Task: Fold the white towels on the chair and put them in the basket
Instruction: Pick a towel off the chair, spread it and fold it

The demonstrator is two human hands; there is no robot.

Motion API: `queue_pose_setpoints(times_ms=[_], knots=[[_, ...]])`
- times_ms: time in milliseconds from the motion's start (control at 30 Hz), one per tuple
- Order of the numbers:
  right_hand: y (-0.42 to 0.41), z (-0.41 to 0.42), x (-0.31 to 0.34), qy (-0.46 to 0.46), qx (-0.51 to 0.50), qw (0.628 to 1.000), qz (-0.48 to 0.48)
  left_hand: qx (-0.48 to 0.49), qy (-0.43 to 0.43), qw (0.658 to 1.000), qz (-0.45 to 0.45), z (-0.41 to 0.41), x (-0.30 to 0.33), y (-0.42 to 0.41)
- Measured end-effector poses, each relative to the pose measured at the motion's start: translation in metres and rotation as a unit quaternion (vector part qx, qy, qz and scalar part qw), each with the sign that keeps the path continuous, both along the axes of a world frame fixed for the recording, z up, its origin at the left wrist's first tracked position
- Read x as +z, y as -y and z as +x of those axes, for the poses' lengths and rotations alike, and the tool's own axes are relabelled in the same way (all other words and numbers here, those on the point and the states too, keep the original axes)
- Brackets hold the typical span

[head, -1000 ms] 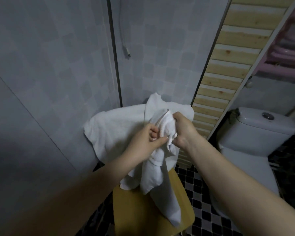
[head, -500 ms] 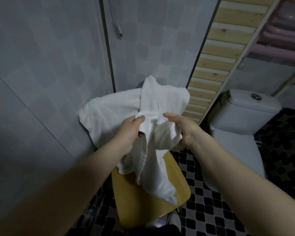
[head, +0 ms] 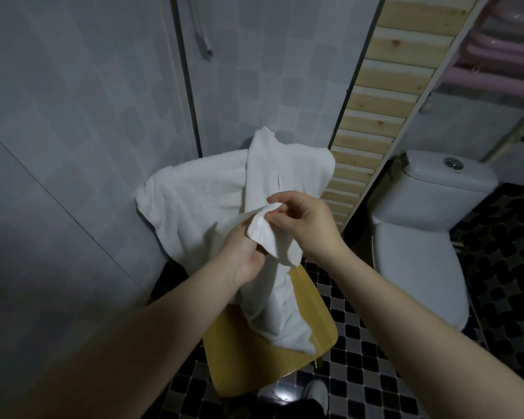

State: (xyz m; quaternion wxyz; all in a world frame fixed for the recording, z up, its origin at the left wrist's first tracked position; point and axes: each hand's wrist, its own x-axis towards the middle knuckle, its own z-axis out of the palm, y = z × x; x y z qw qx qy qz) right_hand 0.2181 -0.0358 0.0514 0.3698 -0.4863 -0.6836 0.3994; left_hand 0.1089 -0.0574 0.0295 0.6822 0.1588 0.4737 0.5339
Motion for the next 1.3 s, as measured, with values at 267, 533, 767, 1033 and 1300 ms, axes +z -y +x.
queue_pose_setpoints(times_ms=[267, 533, 767, 1033, 1300], knots=[[-0.006, 0.015, -0.010, 0.102, 0.057, 0.992, 0.048, 0.057, 0.063, 0.996, -0.028, -0.004, -0.023, 0.004], [0.004, -0.008, -0.016, 0.031, 0.017, 0.998, 0.046, 0.067, 0.102, 0.993, -0.001, -0.007, -0.019, 0.008], [0.006, -0.023, -0.016, -0.080, -0.039, 0.996, -0.021, 0.075, 0.066, 0.995, 0.014, -0.006, -0.022, 0.010], [0.005, -0.032, -0.010, -0.076, -0.045, 0.996, -0.022, 0.054, 0.066, 0.992, 0.092, -0.006, -0.016, 0.025], [0.002, -0.016, -0.002, -0.030, 0.153, 0.981, -0.117, 0.096, -0.149, 0.979, 0.103, -0.037, 0.001, 0.025]])
